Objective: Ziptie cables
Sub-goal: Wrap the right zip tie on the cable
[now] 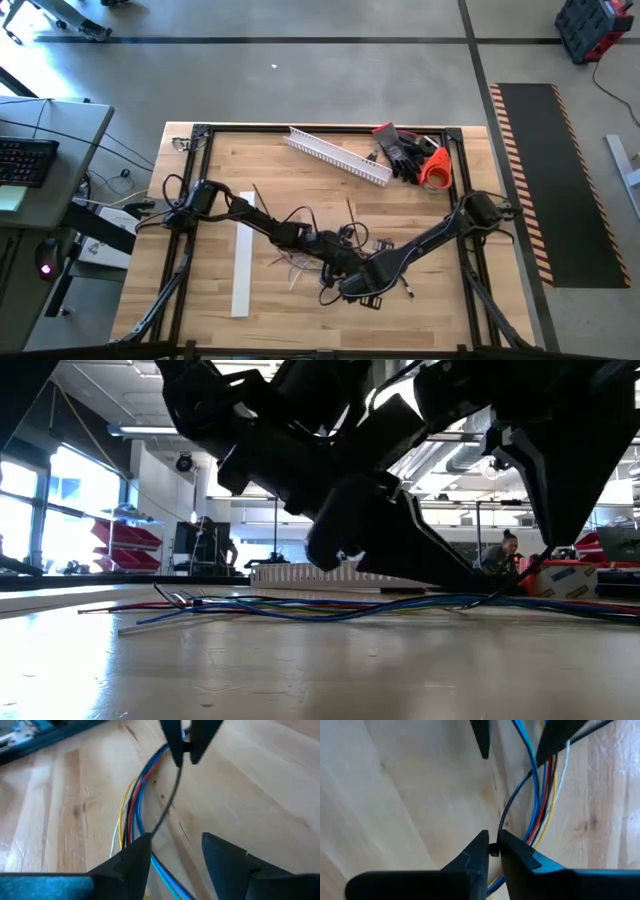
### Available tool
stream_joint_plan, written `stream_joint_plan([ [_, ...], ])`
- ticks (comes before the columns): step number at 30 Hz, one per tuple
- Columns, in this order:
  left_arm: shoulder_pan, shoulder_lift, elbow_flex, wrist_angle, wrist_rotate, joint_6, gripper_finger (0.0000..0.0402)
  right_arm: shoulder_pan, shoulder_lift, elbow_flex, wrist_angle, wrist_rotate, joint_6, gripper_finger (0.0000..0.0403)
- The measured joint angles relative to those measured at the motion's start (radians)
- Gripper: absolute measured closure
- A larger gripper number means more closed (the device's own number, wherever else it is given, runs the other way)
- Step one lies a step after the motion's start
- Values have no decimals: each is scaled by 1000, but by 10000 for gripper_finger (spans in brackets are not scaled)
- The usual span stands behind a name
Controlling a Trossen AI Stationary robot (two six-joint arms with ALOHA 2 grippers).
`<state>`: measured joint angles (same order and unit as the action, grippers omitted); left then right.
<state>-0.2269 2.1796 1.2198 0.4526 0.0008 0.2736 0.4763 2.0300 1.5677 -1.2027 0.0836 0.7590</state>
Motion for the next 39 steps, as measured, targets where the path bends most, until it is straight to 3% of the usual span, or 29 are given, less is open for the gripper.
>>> stream_joint_plan([
  [8,-45,42,0,118,-107,-4,245,13,1,0,33,-33,27,390],
  [13,-52,70,1,159,-110,-2,245,14,2,0,79,-47,32,391],
  [17,-53,88,10,182,-96,-13,246,4,3,6,144,52,32,391],
  [26,-76,75,9,175,-119,-21,251,9,-11,4,157,40,43,391],
  [30,-95,75,8,174,-118,-25,282,21,-11,4,154,37,64,391],
  [39,-109,75,6,180,-145,-37,395,23,-11,4,152,24,86,391],
])
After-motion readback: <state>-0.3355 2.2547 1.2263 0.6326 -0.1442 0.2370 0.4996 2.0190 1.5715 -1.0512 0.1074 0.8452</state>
